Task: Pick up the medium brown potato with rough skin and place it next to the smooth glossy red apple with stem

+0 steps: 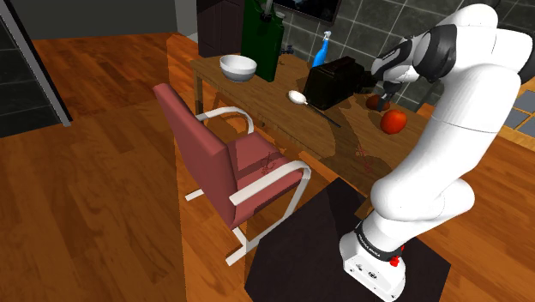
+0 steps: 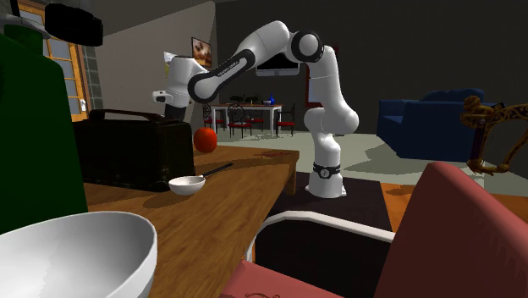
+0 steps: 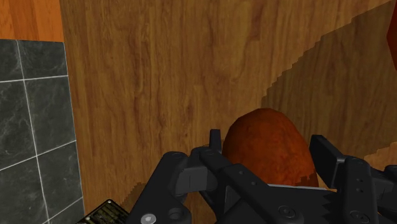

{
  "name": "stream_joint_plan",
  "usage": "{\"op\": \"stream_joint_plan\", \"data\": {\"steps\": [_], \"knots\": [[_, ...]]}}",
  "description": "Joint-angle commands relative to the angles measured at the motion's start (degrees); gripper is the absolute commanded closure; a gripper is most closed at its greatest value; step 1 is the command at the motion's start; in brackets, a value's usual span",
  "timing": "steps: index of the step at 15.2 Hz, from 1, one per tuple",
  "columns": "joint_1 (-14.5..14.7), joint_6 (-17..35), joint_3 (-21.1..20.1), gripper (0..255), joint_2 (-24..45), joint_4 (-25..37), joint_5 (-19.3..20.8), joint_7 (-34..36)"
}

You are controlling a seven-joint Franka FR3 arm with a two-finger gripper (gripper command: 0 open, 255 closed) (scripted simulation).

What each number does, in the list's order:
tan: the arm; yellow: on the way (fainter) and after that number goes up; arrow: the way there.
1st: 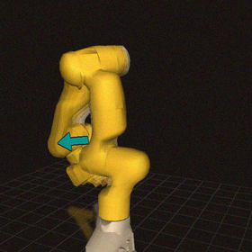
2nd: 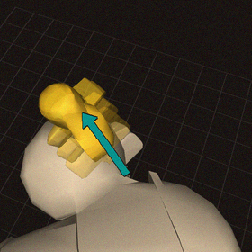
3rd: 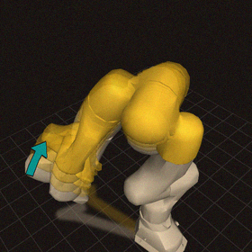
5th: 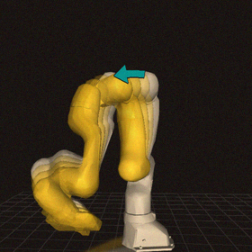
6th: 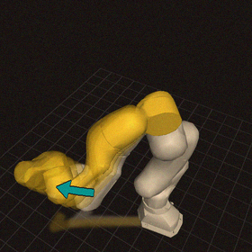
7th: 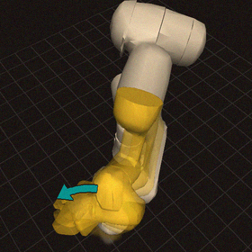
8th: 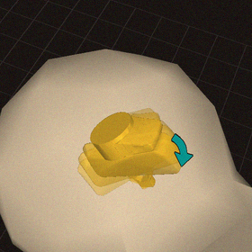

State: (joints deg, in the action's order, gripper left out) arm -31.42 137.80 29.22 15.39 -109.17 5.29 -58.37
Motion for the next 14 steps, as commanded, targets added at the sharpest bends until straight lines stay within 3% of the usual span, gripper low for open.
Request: {"op": "stream_joint_plan", "data": {"steps": [1,5,6,11,14], "knots": [[0.0,0.1,0.0,255,0.1,0.0,0.0,0.0],[0.0,0.1,0.0,255,0.1,0.0,0.0,0.0],[0.0,0.1,0.0,0,0.1,0.0,0.0,0.0],[0.0,0.1,0.0,0,0.1,0.0,0.0,0.0],[1.6,-4.5,0.5,0,-4.2,0.6,2.4,1.5]]}}
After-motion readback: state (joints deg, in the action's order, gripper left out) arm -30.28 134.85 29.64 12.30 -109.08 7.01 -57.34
